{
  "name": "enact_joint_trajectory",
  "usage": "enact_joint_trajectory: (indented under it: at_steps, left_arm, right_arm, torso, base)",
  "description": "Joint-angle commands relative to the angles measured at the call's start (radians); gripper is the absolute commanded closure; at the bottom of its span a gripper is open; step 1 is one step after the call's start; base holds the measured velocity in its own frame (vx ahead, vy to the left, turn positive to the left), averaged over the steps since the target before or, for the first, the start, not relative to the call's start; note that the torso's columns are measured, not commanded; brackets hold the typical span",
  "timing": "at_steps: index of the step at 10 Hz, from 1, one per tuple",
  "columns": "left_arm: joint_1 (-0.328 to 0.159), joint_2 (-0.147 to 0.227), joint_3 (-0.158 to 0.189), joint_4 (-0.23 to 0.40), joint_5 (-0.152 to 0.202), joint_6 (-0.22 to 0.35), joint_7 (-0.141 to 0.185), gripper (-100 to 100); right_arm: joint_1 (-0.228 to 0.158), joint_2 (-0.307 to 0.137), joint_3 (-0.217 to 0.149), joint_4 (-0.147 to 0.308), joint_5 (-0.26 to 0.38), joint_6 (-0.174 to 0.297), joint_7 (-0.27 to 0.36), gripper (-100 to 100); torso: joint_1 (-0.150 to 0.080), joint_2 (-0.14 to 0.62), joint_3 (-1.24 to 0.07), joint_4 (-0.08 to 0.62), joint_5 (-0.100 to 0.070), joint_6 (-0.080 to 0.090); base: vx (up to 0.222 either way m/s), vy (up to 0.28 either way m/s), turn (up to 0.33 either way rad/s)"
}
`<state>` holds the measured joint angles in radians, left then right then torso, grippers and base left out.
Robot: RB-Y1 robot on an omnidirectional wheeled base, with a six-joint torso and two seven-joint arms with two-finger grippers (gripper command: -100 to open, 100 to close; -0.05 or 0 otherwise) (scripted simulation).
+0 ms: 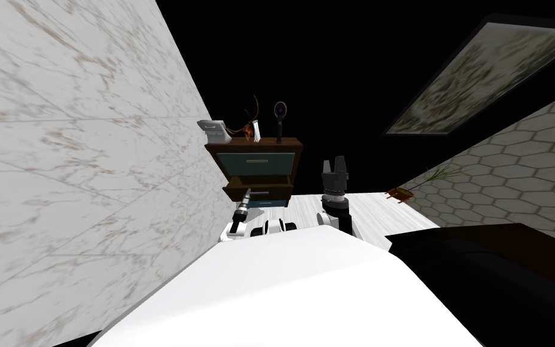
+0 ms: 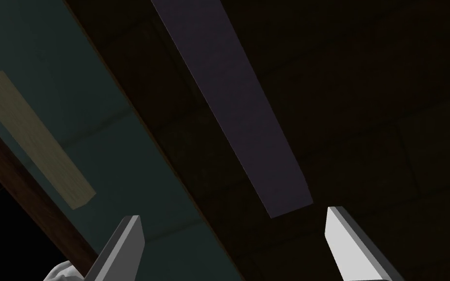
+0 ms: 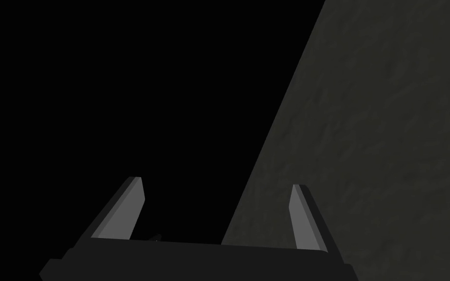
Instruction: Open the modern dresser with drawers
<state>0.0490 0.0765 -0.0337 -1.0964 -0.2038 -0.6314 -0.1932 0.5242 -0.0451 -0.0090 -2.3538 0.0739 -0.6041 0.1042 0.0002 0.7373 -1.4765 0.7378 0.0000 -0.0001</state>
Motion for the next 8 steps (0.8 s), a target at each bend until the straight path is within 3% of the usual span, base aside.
enact_joint_trajectory:
  at_steps: [1,3,4,5,8]
  left_arm:
    - [-0.046,0.004,0.0,-0.027,0.001,0.076,0.012,-100]
    - [-0.078,0.01,0.0,-0.048,0.003,0.127,0.023,-100]
    - [-0.065,0.006,-0.001,-0.05,0.001,0.115,0.02,-100]
    - [-0.067,0.006,-0.001,-0.049,0.001,0.119,0.02,0]
    - [-0.067,0.006,-0.001,-0.049,0.001,0.119,0.02,0]
  right_arm:
    - [0.0,0.0,0.0,0.0,0.0,0.0,0.0,0]
    - [0.0,0.0,0.0,0.0,0.0,0.0,0.0,0]
    - [0.0,0.0,0.0,0.0,0.0,0.0,0.0,0]
    - [0.0,0.0,0.0,0.0,0.0,0.0,0.0,0]
    - [0.0,0.0,0.0,0.0,0.0,0.0,0.0,0]
  torso:
    - [0.001,0.002,0.001,0.001,0.0,0.0]
    - [-0.001,0.002,0.001,0.001,0.0,0.0]
    - [-0.001,0.001,0.001,0.0,0.0,0.0]
    - [0.0,-0.001,-0.001,0.0,0.0,0.0]
    - [0.0,0.0,0.0,0.0,0.0,0.0]
  base:
    - [-0.077,0.009,0.001]
    - [-0.082,-0.009,0.002]
    - [-0.04,-0.003,-0.002]
    - [-0.009,-0.001,-0.001]
    - [-0.002,0.0,0.0]
